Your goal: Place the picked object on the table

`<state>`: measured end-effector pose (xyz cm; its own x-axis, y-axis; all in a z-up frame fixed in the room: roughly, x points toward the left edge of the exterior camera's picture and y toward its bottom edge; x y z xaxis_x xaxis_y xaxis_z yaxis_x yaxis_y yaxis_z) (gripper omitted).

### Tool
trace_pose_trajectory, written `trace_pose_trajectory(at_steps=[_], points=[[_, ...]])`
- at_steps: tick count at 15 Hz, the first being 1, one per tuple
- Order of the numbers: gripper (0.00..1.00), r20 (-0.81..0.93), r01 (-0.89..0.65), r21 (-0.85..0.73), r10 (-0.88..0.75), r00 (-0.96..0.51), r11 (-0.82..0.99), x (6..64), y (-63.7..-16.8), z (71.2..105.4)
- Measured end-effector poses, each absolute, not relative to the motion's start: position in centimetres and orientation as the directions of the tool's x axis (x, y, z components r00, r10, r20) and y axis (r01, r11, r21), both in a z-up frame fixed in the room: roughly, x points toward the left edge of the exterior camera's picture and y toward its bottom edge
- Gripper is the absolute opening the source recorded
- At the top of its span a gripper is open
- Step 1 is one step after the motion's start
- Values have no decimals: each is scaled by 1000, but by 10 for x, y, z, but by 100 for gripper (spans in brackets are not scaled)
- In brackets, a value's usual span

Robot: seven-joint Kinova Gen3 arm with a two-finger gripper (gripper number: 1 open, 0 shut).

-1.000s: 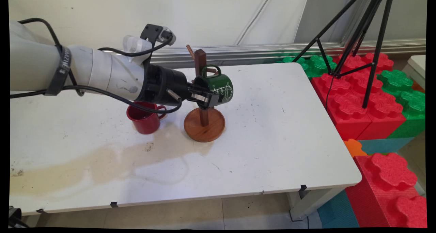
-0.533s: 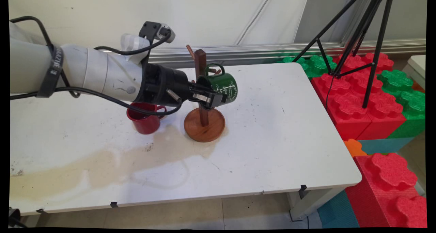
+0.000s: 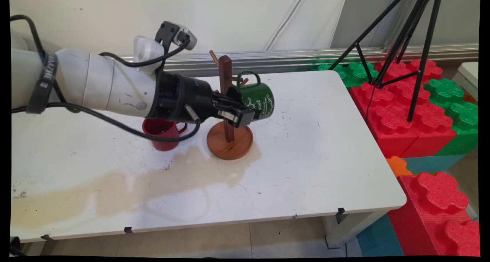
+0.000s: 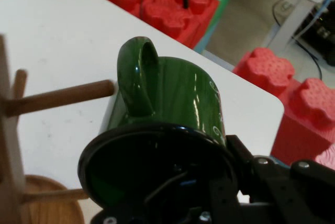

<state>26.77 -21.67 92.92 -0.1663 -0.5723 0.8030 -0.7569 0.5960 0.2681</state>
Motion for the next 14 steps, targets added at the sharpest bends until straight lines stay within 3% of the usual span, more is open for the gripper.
trace_pose_trajectory(at_steps=[14], points=[[0, 734, -618, 8, -425, -530, 786, 283, -177, 941]])
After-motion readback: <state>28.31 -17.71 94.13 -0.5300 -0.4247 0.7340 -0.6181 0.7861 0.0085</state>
